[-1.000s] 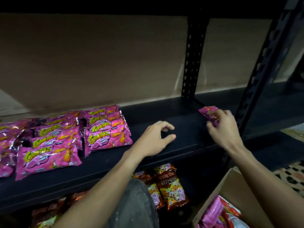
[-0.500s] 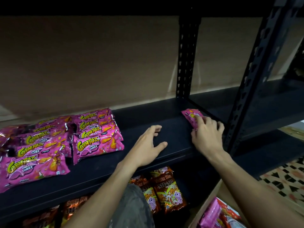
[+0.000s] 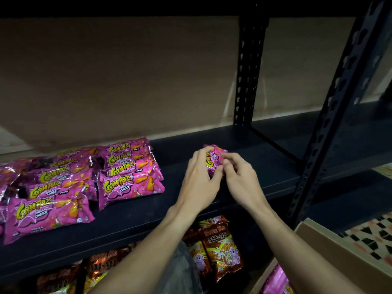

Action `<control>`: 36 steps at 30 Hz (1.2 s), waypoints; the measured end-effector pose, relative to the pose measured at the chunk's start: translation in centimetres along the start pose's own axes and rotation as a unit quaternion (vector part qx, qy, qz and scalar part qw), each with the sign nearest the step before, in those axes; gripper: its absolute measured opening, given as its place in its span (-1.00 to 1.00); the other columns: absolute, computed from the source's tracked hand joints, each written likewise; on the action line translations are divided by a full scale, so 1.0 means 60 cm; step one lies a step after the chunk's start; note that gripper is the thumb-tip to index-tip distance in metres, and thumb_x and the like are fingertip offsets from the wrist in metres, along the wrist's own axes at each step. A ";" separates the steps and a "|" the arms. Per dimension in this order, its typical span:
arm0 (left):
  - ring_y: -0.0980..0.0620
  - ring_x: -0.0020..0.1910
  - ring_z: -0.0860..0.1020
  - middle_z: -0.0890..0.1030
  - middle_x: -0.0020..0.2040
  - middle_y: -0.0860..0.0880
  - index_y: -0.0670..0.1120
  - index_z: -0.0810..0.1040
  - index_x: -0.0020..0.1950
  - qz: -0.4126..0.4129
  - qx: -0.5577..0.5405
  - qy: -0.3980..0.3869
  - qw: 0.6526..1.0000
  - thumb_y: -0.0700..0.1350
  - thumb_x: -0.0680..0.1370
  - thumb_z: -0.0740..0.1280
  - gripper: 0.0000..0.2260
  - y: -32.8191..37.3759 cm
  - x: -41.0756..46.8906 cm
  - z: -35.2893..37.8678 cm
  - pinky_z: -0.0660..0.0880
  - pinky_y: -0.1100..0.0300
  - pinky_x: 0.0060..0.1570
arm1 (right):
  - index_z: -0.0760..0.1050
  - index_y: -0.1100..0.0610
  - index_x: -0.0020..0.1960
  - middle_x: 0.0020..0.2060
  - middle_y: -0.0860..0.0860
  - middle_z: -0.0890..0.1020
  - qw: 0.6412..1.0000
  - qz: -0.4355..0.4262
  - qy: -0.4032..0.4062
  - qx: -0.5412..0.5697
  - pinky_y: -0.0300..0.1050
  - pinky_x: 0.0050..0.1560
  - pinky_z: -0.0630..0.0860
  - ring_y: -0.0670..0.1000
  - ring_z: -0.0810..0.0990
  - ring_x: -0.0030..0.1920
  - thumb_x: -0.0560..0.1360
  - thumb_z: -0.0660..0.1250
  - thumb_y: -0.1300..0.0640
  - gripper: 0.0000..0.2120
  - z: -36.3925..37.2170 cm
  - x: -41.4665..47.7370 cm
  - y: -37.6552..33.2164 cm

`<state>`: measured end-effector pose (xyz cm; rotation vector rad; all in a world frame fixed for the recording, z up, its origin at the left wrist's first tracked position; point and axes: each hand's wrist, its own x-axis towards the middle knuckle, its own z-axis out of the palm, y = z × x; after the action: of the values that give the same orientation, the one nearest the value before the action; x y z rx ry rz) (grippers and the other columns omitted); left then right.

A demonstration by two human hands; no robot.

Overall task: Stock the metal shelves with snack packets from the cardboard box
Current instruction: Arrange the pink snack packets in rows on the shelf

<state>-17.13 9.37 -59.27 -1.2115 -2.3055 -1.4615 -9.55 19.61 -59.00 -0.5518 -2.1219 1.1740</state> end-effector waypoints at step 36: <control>-0.23 0.44 0.31 0.30 0.48 -0.22 -0.21 0.16 0.53 -0.108 0.409 -0.134 0.896 -0.02 0.65 0.19 -0.49 -0.032 0.107 0.029 0.18 -0.07 0.45 | 0.51 0.10 0.36 0.37 0.04 0.50 0.941 -0.035 0.040 -0.335 0.03 0.43 0.22 0.08 0.40 0.41 0.62 0.18 0.04 -0.64 -0.066 -0.001 0.111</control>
<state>-22.20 13.93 -58.18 -0.9365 -2.8226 -0.2306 -6.34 25.29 -63.14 -0.7923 -2.4246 0.3485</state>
